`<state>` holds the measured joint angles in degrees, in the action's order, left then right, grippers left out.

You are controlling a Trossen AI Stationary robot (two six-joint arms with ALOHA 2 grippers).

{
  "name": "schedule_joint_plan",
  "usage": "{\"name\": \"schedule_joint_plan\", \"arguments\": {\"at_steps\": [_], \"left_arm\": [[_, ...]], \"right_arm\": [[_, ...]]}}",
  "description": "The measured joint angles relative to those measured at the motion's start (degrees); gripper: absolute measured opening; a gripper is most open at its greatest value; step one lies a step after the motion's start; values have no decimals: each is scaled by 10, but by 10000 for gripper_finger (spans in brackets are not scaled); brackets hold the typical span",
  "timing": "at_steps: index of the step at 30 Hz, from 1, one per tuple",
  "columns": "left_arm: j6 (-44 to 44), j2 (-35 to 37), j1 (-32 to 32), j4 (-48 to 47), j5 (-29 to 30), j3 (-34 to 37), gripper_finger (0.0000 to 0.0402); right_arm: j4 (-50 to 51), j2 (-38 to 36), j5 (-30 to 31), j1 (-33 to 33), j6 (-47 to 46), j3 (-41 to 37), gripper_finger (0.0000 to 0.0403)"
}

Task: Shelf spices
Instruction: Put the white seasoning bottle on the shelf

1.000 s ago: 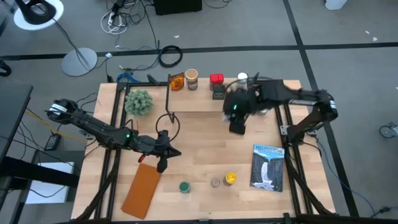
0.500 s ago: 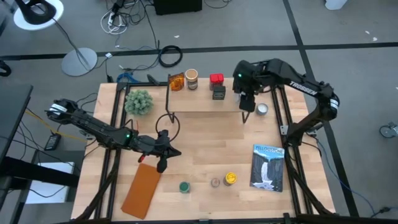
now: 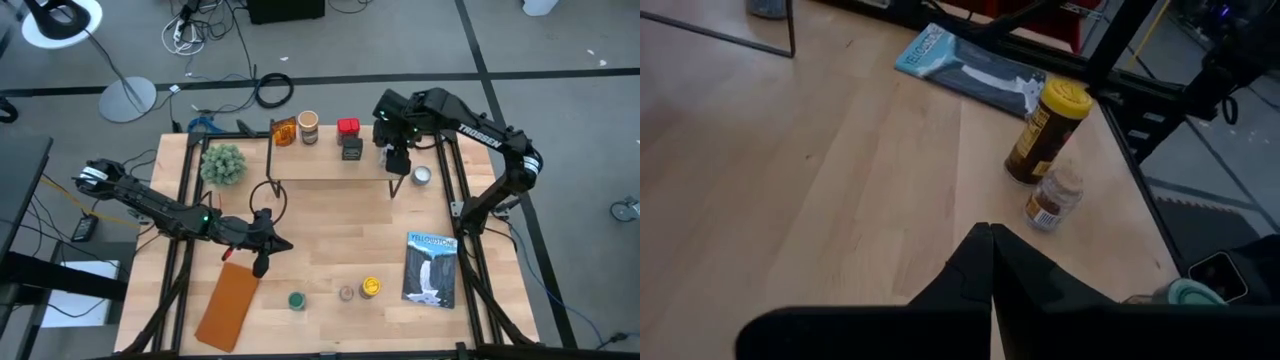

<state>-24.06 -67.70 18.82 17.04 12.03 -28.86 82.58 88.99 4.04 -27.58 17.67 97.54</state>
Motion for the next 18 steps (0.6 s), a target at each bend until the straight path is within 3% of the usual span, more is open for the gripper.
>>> {"name": "schedule_joint_plan", "arguments": {"at_steps": [4, 10, 18], "left_arm": [[0, 0, 0, -1, 0, 0, 6], [-2, 0, 0, -1, 0, 0, 6], [-2, 0, 0, -1, -1, 0, 6]], "right_arm": [[-5, 0, -12, -1, 1, 0, 192], [-11, 0, -4, -3, 0, 0, 235], [-13, 0, -8, -3, 0, 0, 214]]}}
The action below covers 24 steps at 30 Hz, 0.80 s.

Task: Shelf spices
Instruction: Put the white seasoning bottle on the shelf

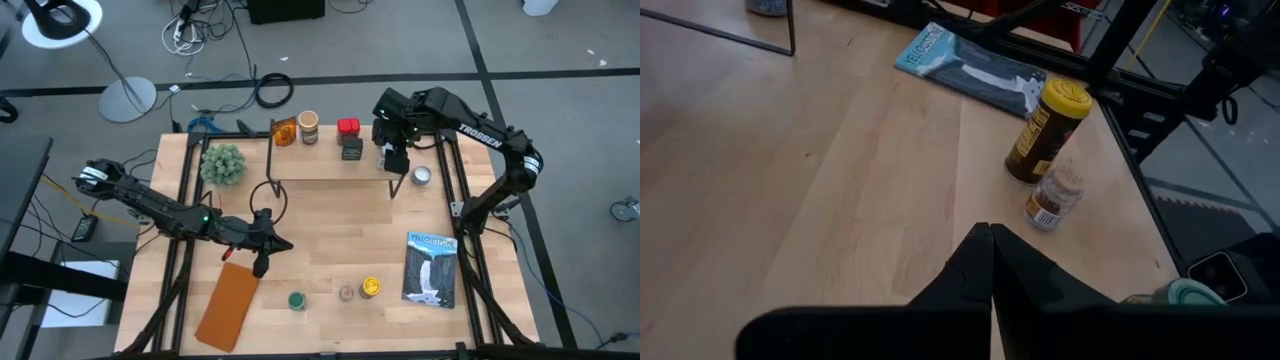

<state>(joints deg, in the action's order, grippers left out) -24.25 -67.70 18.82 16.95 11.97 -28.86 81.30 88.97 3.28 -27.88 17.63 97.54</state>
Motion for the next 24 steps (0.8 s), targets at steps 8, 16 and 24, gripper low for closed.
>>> {"name": "schedule_joint_plan", "arguments": {"at_steps": [8, 16, 24], "left_arm": [[0, 0, 0, 0, 0, 0, 6], [0, 0, 0, 0, 0, 0, 6], [0, 0, 0, 0, 0, 0, 6]], "right_arm": [[12, 0, 29, 0, 0, 0, 238], [12, 0, 31, 1, 22, 0, 234], [9, 0, 30, 1, 31, 0, 231]]}}
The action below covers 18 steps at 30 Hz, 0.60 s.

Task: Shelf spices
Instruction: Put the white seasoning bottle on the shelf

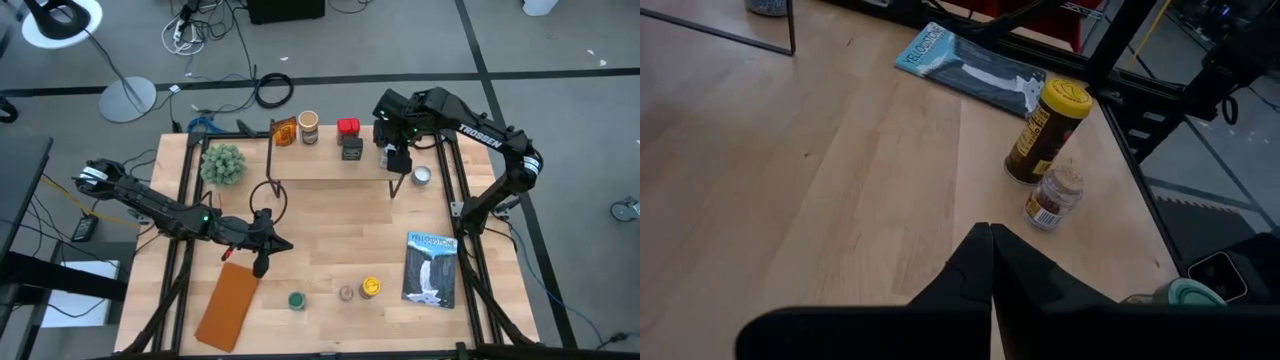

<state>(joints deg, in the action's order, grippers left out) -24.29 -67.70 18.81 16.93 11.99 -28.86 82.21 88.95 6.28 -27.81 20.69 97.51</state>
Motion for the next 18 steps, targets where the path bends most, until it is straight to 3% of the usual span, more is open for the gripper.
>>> {"name": "schedule_joint_plan", "arguments": {"at_steps": [18], "left_arm": [[0, 0, 0, 0, 0, 0, 5]], "right_arm": [[-1, 0, 1, 0, -22, 0, 240]]}}
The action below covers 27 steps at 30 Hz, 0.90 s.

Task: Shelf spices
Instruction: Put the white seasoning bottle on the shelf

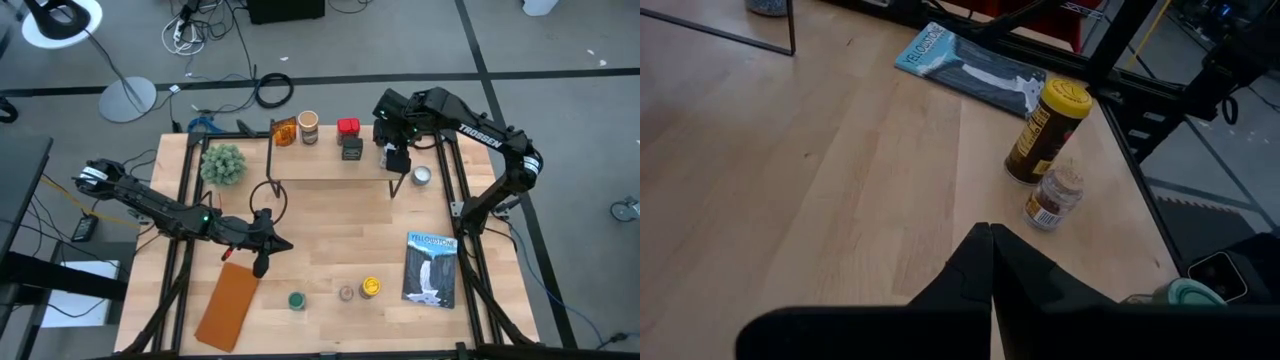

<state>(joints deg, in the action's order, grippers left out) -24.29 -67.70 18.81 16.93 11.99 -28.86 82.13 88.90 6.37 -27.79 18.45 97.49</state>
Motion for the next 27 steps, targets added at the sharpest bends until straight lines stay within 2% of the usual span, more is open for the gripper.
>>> {"name": "schedule_joint_plan", "arguments": {"at_steps": [19, 27], "left_arm": [[0, 0, 0, 0, 0, 0, 5], [0, 0, 0, 5, 0, 0, 5]], "right_arm": [[0, 0, 0, 0, 5, 0, 243], [0, 0, 2, 0, 6, 0, 280]]}}
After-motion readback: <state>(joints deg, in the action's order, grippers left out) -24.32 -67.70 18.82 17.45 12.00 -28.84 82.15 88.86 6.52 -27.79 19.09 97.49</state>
